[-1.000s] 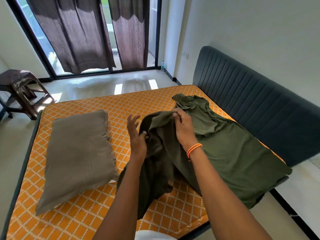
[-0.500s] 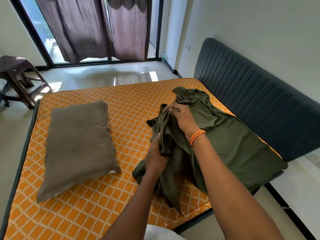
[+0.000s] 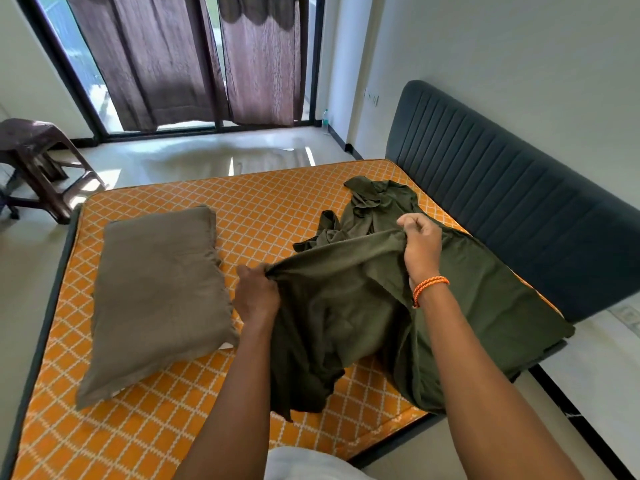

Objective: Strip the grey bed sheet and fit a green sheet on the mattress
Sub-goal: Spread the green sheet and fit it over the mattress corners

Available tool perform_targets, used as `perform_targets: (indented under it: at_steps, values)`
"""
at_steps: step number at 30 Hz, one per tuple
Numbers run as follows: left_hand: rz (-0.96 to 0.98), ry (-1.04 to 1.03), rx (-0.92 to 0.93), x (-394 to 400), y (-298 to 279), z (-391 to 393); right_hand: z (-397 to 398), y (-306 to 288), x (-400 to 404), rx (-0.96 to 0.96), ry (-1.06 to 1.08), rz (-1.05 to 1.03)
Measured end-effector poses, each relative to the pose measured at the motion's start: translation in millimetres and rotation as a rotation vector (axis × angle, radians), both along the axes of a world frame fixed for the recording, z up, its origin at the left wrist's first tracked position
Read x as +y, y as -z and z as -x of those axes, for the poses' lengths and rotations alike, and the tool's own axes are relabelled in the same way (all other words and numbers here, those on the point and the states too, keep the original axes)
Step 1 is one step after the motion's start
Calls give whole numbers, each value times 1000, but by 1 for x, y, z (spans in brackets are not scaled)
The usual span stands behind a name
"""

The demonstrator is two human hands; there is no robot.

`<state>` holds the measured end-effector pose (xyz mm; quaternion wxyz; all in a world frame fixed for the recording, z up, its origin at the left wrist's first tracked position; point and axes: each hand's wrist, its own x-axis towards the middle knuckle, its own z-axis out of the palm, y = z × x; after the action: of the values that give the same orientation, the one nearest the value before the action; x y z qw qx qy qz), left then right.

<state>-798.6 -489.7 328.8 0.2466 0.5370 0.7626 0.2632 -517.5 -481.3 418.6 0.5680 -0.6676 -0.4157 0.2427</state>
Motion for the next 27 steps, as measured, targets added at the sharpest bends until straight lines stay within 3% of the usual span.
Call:
perform_targets:
  at_steps: [3, 6, 8, 10, 12, 14, 16, 18, 22, 27]
  values:
    - [-172, -154, 78, 4, -29, 6, 4, 4, -9, -121, 57, -51]
    - [-180, -271, -56, 15, -51, 13, 10, 2, -16, -58, -96, -40]
    - [-92, -324, -343, 22, -51, 21, 17, -2, -24, 37, -326, 47]
    - [-17, -342, -835, 19, -37, 27, 28, 2, -36, 86, -563, 293]
    - [-14, -331, -1229, 2, -19, 29, 42, 21, -50, -10, -803, 541]
    - [-71, -417, -1420, -17, -10, 31, 62, 50, -62, -225, -1006, 729]
    - [-108, -461, -1463, -34, 5, 45, 91, 90, -75, -403, -1112, 892]
    - [-162, -439, -1397, -48, 18, 64, 122, 134, -88, -491, -1064, 993]
    - [-203, -525, -1202, -74, 44, 118, 183, 184, -119, -340, -1014, 905]
    - [-167, -848, -1307, -130, 95, 169, 246, 207, -162, -197, -1160, 822]
